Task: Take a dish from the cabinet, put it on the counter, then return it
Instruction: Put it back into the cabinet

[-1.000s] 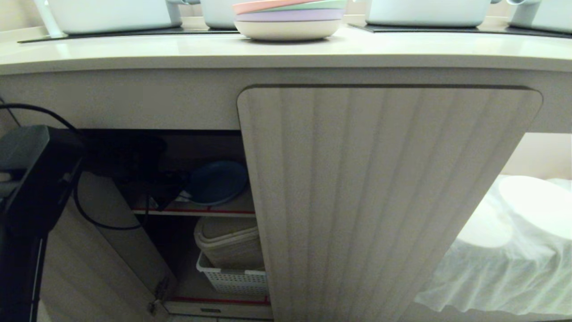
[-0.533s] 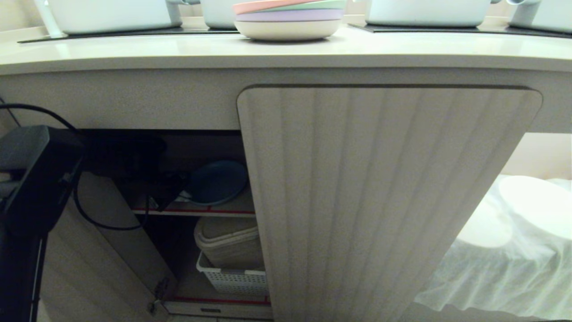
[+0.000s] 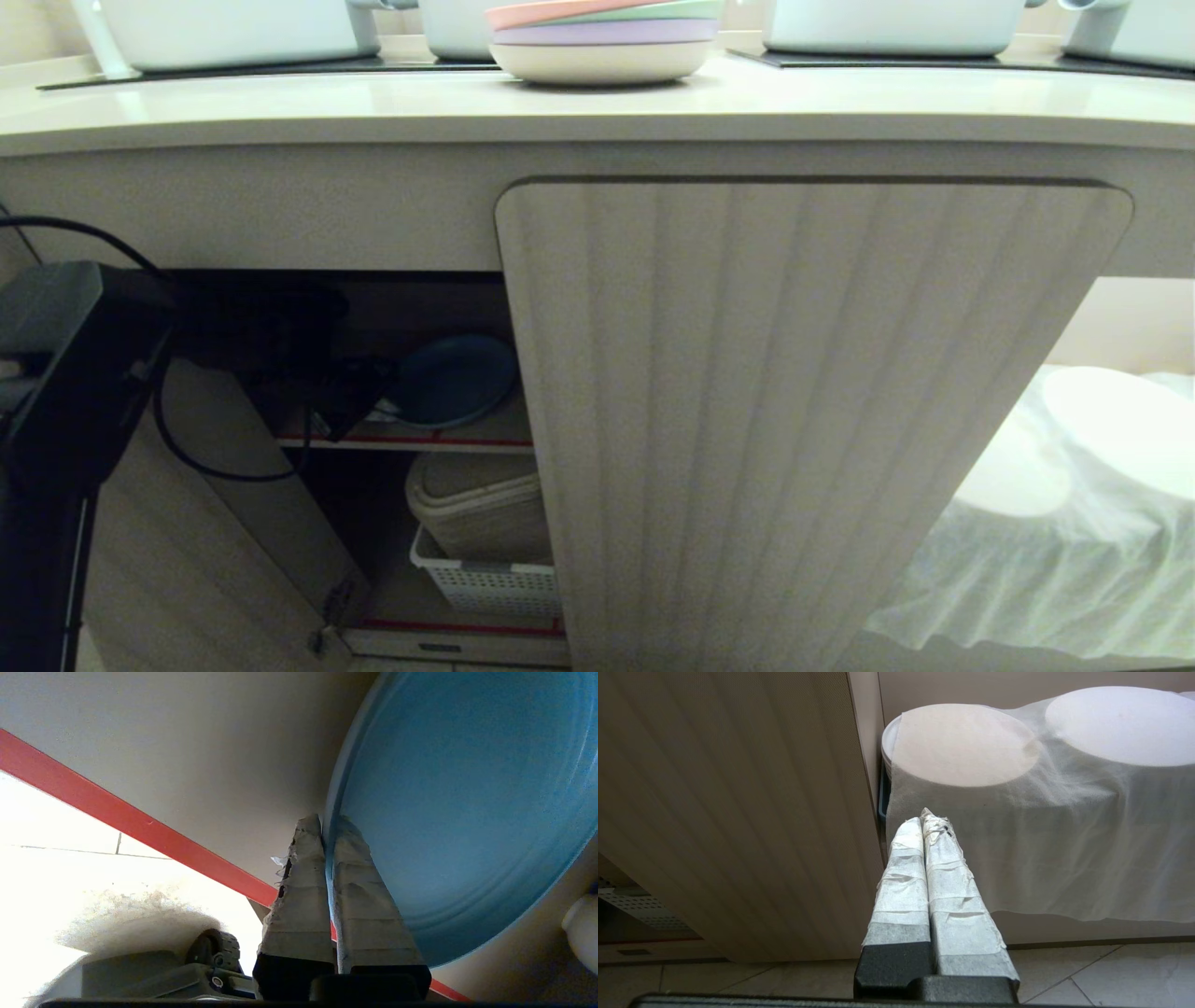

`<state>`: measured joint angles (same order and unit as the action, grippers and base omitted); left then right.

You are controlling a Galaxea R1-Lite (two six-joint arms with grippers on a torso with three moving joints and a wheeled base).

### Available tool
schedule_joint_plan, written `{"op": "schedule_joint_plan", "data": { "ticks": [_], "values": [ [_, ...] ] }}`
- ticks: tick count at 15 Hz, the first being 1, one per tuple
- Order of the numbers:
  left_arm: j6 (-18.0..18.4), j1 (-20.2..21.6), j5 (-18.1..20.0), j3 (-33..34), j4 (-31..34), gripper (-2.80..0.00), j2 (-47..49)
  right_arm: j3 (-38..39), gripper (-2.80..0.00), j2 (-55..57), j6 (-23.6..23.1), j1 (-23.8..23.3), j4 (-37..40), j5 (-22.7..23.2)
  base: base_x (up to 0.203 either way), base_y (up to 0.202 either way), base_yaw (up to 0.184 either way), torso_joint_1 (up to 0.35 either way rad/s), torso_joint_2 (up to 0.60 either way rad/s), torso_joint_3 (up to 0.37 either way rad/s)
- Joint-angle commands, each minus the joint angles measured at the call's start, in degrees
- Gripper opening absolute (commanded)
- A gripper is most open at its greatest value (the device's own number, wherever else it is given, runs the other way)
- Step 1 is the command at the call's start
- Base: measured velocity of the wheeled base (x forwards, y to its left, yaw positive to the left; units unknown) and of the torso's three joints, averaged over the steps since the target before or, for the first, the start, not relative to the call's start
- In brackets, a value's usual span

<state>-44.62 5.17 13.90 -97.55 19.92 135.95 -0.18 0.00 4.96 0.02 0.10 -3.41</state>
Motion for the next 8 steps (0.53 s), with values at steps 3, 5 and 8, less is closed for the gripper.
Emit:
{"op": "schedule_joint_plan", "data": {
  "ticks": [3, 5, 8],
  "values": [
    [-0.2, 0.0, 0.1, 0.1, 0.1, -2.80, -0.1, 0.0, -2.80, 0.0, 0.0, 0.1, 0.0, 0.0, 0.000, 0.000, 0.000, 0.000, 0.00, 0.000],
    [-0.1, 0.0, 0.1, 0.0, 0.1, 0.00, -0.5, 0.0, -2.80, 0.0, 0.0, 0.0, 0.0, 0.0, 0.000, 0.000, 0.000, 0.000, 0.00, 0.000],
    [-0.1, 0.0, 0.0, 0.0, 0.1, 0.00, -0.7, 0.0, -2.80, 0.0, 0.0, 0.1, 0.0, 0.0, 0.000, 0.000, 0.000, 0.000, 0.00, 0.000]
  ]
}}
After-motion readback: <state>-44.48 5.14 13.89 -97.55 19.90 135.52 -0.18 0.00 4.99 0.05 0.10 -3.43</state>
